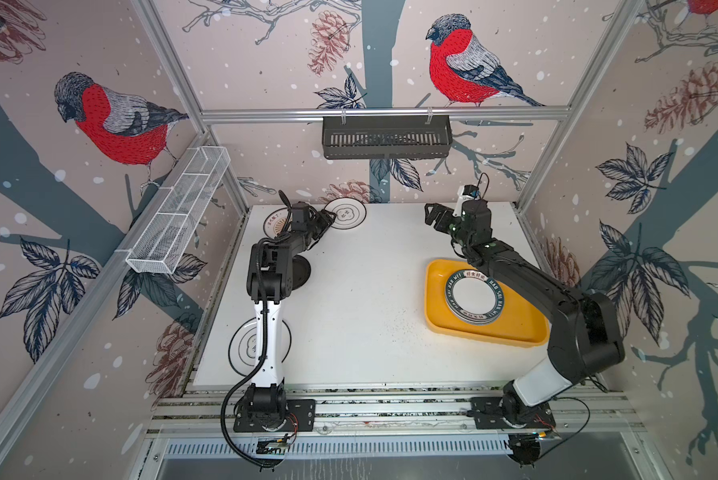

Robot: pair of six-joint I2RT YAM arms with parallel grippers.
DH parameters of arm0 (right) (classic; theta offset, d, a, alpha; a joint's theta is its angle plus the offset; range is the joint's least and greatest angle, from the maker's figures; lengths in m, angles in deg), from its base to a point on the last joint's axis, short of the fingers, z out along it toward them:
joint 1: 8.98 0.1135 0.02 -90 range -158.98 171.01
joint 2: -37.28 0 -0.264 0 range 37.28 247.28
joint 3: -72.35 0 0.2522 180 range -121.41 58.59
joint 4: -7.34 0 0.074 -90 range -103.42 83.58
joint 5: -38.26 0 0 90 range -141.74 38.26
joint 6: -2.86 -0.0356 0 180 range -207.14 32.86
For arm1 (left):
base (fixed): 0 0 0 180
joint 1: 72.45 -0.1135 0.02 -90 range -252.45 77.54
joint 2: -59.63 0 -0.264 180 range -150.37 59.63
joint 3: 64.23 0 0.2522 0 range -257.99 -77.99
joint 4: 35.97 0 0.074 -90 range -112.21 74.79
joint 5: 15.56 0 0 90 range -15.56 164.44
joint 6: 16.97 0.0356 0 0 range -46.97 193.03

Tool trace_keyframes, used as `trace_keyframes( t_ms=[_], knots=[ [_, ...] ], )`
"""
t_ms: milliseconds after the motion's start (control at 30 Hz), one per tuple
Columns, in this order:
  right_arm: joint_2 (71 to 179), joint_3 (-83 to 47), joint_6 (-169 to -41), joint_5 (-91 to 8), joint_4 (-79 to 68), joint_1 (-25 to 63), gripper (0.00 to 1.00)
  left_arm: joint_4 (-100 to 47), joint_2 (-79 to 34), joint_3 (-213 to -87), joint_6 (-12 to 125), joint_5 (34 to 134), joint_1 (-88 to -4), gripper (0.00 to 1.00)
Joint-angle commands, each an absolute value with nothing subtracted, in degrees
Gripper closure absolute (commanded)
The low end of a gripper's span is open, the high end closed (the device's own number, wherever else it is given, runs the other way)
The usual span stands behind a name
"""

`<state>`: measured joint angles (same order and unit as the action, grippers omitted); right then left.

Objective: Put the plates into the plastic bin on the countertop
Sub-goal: 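Grip the white cloud-emblem plate's rim with the left gripper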

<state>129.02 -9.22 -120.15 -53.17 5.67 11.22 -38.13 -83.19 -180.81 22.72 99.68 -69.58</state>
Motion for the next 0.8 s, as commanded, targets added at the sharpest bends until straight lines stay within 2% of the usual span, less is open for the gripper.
trace_keyframes(
  t_ms=[0, 167, 233, 500, 767],
  knots=[
    [128.8, -9.1, -120.9, -54.3, 5.2, 11.2, 0.04, -35.0, -83.9, -179.7, 20.2, 96.2, -69.0, 0.40],
    [127.6, -8.1, -120.8, -55.2, 4.9, 11.7, 0.00, -37.3, -83.3, -176.2, 16.9, 93.7, -68.8, 0.68],
    [126.9, -7.8, -120.1, -55.9, 4.4, 12.1, 0.00, -38.4, -82.9, -174.8, 15.9, 93.2, -68.9, 0.74],
    [126.1, -6.8, -120.9, -57.8, 3.8, 12.6, 0.00, -41.2, -82.1, -173.0, 15.1, 94.3, -68.9, 0.85],
    [125.6, -5.9, -121.2, -57.3, 3.9, 12.7, 0.01, -42.9, -79.3, -170.7, 15.7, 95.9, -68.8, 0.90]
  ],
)
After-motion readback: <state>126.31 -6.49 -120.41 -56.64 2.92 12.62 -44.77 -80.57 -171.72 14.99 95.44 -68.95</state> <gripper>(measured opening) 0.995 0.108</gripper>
